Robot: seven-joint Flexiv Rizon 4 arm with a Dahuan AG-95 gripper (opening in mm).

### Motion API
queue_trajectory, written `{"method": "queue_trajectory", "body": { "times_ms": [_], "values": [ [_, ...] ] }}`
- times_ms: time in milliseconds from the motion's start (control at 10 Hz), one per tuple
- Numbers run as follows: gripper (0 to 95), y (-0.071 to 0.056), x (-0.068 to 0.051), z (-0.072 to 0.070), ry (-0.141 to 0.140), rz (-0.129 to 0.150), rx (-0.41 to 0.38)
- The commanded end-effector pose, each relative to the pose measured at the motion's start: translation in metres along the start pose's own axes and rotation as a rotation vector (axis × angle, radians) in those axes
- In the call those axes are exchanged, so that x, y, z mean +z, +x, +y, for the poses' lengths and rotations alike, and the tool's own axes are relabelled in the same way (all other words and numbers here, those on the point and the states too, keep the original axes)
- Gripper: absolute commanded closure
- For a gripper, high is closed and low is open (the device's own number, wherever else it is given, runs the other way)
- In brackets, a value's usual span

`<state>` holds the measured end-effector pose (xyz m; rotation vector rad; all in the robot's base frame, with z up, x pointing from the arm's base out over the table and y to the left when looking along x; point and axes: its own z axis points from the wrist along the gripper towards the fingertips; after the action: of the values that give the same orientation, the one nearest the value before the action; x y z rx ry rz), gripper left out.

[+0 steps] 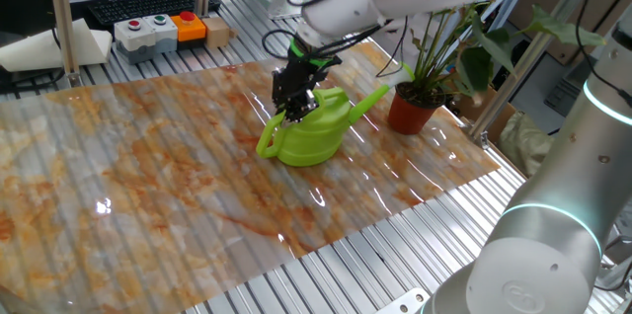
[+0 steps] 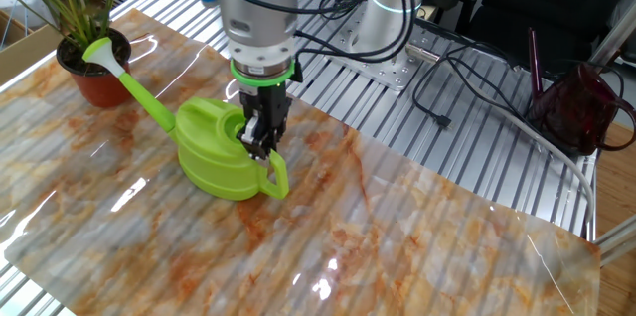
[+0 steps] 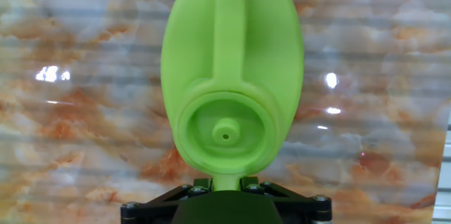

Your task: Water the plant

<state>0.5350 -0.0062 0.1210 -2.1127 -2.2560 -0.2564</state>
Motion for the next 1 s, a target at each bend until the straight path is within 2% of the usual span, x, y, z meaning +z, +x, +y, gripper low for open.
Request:
{"method": "queue_trajectory", "body": {
  "times_ms": [100,200,300,500,1000],
  "values": [
    [95.0,-0.004,0.0,0.0,0.0,0.031,-0.007],
    [95.0,-0.004,-0.002,0.0,-0.003,0.066,0.007],
    [95.0,-0.004,-0.004,0.0,-0.003,0.074,0.013],
    [95.0,-0.008,-0.004,-0.001,-0.003,0.074,0.004],
    [95.0,-0.014,-0.01,-0.002,0.0,0.094,0.024]
  ]
}}
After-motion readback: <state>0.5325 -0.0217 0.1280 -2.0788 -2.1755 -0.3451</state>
